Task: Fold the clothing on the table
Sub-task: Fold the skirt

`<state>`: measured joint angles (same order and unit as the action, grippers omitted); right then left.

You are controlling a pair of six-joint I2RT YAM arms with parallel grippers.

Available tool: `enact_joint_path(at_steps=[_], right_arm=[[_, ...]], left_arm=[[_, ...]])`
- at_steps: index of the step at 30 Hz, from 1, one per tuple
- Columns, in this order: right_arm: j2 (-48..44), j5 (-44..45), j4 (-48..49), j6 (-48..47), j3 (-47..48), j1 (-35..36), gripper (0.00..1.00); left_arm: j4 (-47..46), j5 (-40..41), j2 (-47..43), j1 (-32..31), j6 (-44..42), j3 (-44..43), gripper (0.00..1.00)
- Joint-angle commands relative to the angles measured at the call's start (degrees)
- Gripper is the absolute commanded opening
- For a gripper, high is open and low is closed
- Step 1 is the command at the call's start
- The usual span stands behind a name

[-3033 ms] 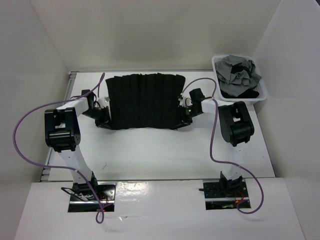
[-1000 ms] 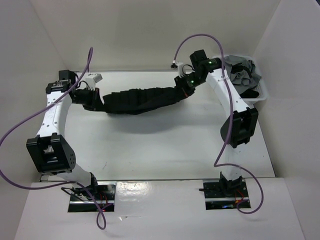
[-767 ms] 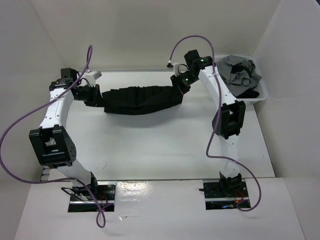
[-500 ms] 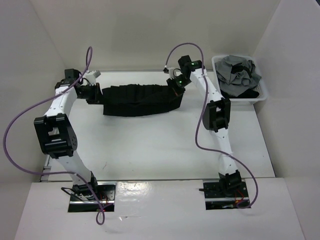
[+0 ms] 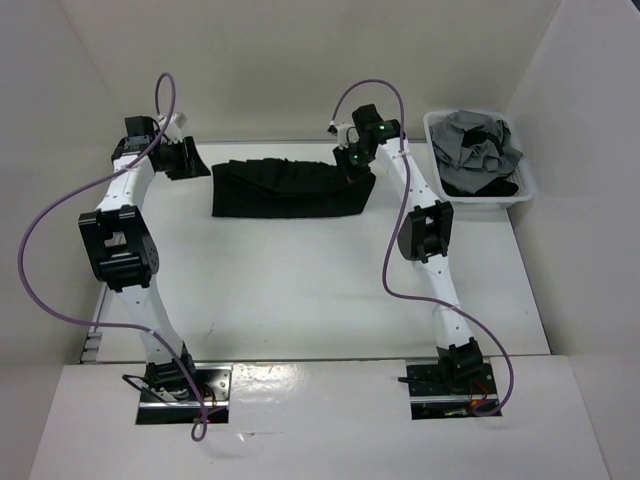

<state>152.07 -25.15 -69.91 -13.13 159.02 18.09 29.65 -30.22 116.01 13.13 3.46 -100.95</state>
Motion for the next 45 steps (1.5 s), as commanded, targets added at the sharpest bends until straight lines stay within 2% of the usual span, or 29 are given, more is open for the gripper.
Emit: enact_joint_path(at_steps=[1, 2, 3, 4, 6, 7, 9, 12, 18, 22, 29, 33, 36, 40, 45], right_arm=[[-0.98, 11.42, 3.82, 4.67, 3.05, -0.95, 0.11], [-1.59, 13.00, 4.60, 5.47, 2.44, -0.95, 0.13], [-2.12, 16.15, 5.48, 6.17, 2.43, -0.95, 0.32], [-3.35, 18.18, 6.01, 7.49, 1.65, -0.95, 0.40], [-4.76, 23.88, 7.41, 8.72, 0.25, -0.95, 0.43], [-5.37, 25.66, 8.03, 10.04, 0.24, -0.95, 0.51], [-6.52, 29.60, 8.65, 11.27, -0.29, -0.95, 0.80], [-7.83, 32.95, 9.18, 12.51, -0.29, -0.95, 0.93], [-8.46, 29.81, 8.57, 11.72, -2.39, -0.34, 0.95], [-7.41, 22.09, 5.75, 8.91, -2.93, 0.90, 0.96], [-4.85, 19.09, 4.61, 8.91, -4.06, 2.13, 0.96], [-7.57, 18.47, 4.61, 8.91, -7.40, 2.13, 0.96], [-9.86, 17.85, 6.27, 8.91, -12.58, 2.13, 0.96], [-14.15, 15.92, 11.19, 10.31, -24.26, 2.13, 0.96], [-17.42, 14.86, 18.40, 11.45, -34.99, 3.27, 0.96]], left_arm=[[-2.23, 1.31, 4.39, 0.76, 2.78, -6.09, 0.65], [-2.23, 1.30, 5.19, 0.76, 2.78, -7.84, 0.69], [-2.23, 1.30, 5.20, 0.76, 2.78, -8.38, 0.73], [-2.23, 1.30, 5.98, 0.76, 2.78, -8.39, 0.83], [-2.23, 2.00, 5.99, 0.76, 3.30, -8.39, 0.88], [-2.23, 2.00, 5.99, 0.76, 3.30, -8.39, 0.91], [-2.23, 2.00, 5.38, 0.24, 3.30, -6.12, 0.93], [-2.75, 2.00, 3.89, 0.23, 3.30, -3.48, 0.96], [-2.67, 4.29, -1.04, -0.29, 1.46, 1.62, 0.99], [-1.52, 7.18, -3.94, -1.69, -0.20, 4.78, 0.99], [-4.86, 9.74, -6.23, -3.54, 1.11, 12.17, 0.99], [-6.36, 10.44, -6.23, -4.07, 3.12, 14.19, 0.99], [-6.36, 12.98, -5.18, -5.56, 3.13, 14.73, 0.99], [-7.50, 14.39, -2.90, -6.70, 4.27, 15.25, 0.99], [-6.97, 16.51, 0.01, -7.94, 5.50, 9.74, 0.99]])
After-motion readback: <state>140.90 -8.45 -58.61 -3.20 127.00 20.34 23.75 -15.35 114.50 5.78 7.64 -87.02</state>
